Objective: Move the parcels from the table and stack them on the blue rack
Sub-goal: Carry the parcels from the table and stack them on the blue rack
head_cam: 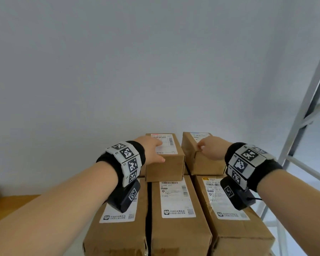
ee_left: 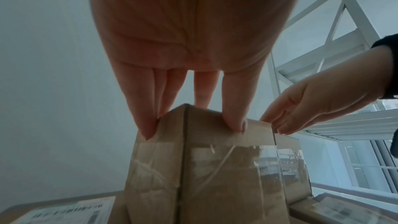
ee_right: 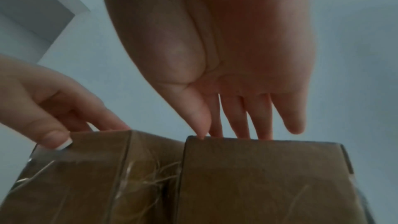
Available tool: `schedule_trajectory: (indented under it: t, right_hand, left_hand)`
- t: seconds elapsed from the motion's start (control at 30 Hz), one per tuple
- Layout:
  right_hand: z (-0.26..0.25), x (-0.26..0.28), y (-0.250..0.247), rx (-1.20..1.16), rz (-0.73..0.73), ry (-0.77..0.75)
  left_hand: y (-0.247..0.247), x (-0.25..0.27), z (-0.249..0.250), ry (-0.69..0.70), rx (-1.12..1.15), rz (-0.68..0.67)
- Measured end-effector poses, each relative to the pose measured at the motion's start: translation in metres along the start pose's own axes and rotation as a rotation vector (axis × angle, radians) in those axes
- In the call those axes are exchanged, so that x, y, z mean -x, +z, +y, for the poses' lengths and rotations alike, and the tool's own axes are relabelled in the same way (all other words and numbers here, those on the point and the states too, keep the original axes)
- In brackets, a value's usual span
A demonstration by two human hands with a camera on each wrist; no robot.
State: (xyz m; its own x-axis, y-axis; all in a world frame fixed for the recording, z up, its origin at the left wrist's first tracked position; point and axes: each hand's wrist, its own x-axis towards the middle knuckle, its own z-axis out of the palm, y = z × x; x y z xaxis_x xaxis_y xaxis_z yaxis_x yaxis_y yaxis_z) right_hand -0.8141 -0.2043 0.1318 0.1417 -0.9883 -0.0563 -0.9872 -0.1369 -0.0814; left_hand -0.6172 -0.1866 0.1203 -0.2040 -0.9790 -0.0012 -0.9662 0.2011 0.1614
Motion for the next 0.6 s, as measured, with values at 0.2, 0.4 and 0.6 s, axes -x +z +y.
schedule_trajectory:
  t: [0.2,0.4,0.6]
  right_hand:
    - [0.005,0.003,0.008,0.015,0.028,-0.003]
    - [0.009,0.001,0.012,0.018,0.057,-0.028]
    - [0.014,-0.003,0.016,0.026,0.066,-0.038]
  left_hand:
    - [0.003,-0.011,0.016,0.039,-0.069,-0.009]
    - [0.008,-0.021,0.02,0.037,-0.096,-0.009]
    - [0.011,-0.028,0.022,0.048,-0.116,-0.012]
